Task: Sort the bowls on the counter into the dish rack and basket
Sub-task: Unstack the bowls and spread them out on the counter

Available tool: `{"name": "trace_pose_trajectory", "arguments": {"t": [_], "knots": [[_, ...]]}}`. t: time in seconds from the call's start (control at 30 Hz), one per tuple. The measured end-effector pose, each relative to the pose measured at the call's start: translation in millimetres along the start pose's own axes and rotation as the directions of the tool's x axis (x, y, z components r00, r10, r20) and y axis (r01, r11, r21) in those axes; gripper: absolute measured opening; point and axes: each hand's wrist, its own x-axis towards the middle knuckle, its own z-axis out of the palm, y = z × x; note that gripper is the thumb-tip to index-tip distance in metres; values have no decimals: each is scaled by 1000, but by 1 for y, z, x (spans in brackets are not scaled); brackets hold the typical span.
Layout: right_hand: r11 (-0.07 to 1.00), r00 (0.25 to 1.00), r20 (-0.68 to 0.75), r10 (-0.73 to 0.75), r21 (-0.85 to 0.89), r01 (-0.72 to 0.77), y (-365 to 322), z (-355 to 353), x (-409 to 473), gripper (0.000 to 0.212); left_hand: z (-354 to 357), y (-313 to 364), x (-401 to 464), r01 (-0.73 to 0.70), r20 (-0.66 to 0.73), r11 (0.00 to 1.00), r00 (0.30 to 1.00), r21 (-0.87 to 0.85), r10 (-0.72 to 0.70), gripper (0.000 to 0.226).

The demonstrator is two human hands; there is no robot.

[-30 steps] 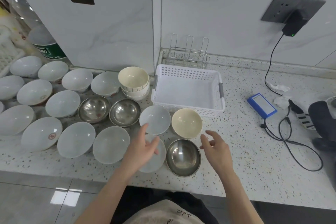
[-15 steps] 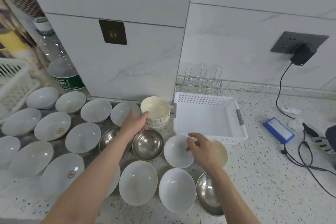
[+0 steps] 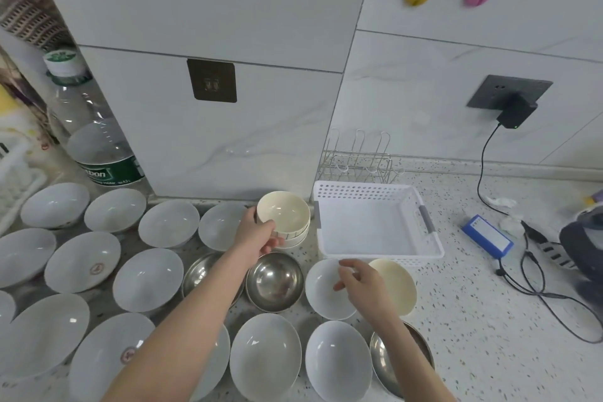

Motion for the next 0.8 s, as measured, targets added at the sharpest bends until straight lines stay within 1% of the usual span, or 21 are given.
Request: {"name": "trace_pose_trajectory", "arguments": {"t": [0.23, 0.27, 0.33, 0.4, 0.5, 0.57, 0.67, 0.73, 0.8], "knots": [[999, 1000, -9, 19, 39, -19, -19, 10, 10, 25, -14, 1, -4, -60, -17, 990, 998, -130, 58, 44], [998, 1000, -8, 26, 58, -25, -24, 12, 12, 25, -19, 1, -6, -67, -13, 985, 998, -161, 65, 45], [988, 999, -11, 52, 149, -50, -36, 15, 18, 23, -31, 0, -12, -72, 6, 971, 997, -227, 76, 46], [971, 996, -44, 73, 231, -61, -49, 16, 25, 21, -43, 0, -20, -71, 25, 953, 996, -295, 82, 49], [969, 994, -75, 75, 241, -55, -64, 20, 37, 21, -59, -3, -31, -36, 67, 913, 995, -406, 69, 48], [976, 995, -57, 77, 210, -64, -73, 28, 45, 24, -67, -7, -37, -1, 81, 872, 996, -489, 47, 41], [992, 996, 7, 91, 92, -92, -86, 45, 56, 38, -79, -13, -45, 39, 73, 811, 997, -584, 5, 31], [996, 995, 41, 87, -14, -87, -91, 59, 61, 50, -87, -17, -50, 54, 72, 787, 997, -614, -13, 29], [992, 996, 38, 86, -92, -82, -92, 71, 64, 60, -95, -20, -54, 63, 76, 777, 997, -626, -20, 28]]}}
